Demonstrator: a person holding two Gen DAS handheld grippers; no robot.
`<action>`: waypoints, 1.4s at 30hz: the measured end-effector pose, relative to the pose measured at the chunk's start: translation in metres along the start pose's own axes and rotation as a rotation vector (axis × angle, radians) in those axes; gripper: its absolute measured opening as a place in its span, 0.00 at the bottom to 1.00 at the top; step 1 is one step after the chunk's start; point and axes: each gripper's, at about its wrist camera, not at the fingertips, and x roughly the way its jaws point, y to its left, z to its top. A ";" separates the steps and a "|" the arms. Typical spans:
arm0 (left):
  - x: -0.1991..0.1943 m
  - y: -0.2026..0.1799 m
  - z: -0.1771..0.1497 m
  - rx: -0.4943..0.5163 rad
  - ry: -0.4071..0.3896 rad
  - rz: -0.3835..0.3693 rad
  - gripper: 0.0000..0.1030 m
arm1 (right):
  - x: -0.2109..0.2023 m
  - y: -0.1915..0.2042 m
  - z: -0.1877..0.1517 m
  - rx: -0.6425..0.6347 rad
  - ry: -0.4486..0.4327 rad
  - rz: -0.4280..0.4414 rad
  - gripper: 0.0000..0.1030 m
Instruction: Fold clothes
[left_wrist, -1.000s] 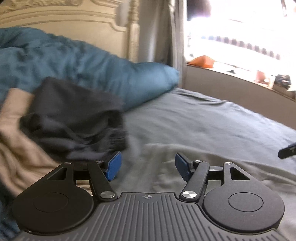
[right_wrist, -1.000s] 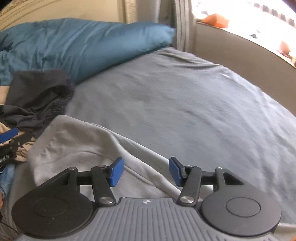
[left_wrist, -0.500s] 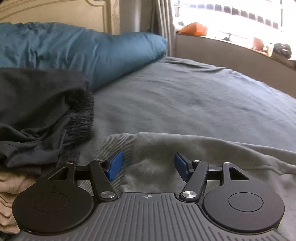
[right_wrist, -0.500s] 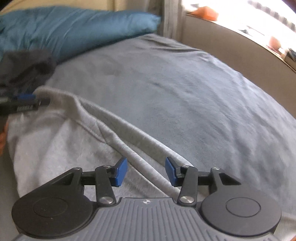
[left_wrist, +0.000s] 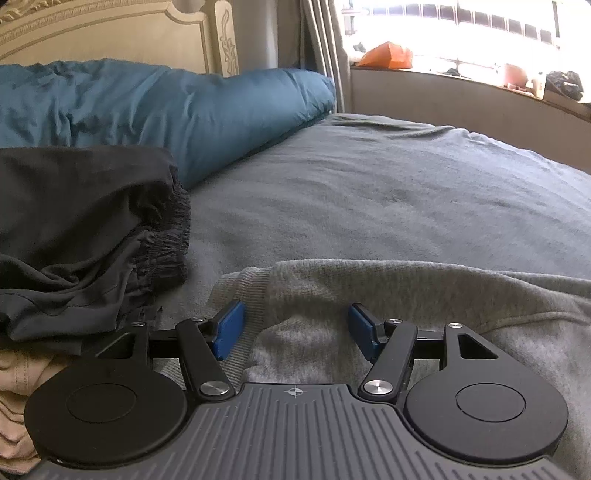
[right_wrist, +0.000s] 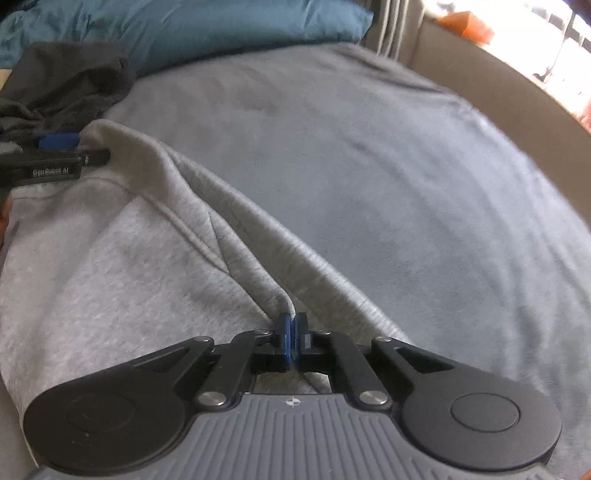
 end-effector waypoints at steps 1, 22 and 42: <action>0.000 0.000 0.000 -0.001 -0.001 0.000 0.61 | -0.004 0.000 0.001 -0.003 -0.014 -0.020 0.00; 0.016 -0.015 0.001 0.064 -0.013 0.023 0.62 | 0.031 -0.019 0.005 0.075 0.017 -0.111 0.01; -0.035 -0.046 0.010 0.173 -0.103 -0.098 0.66 | -0.149 -0.144 -0.125 0.797 -0.144 -0.094 0.42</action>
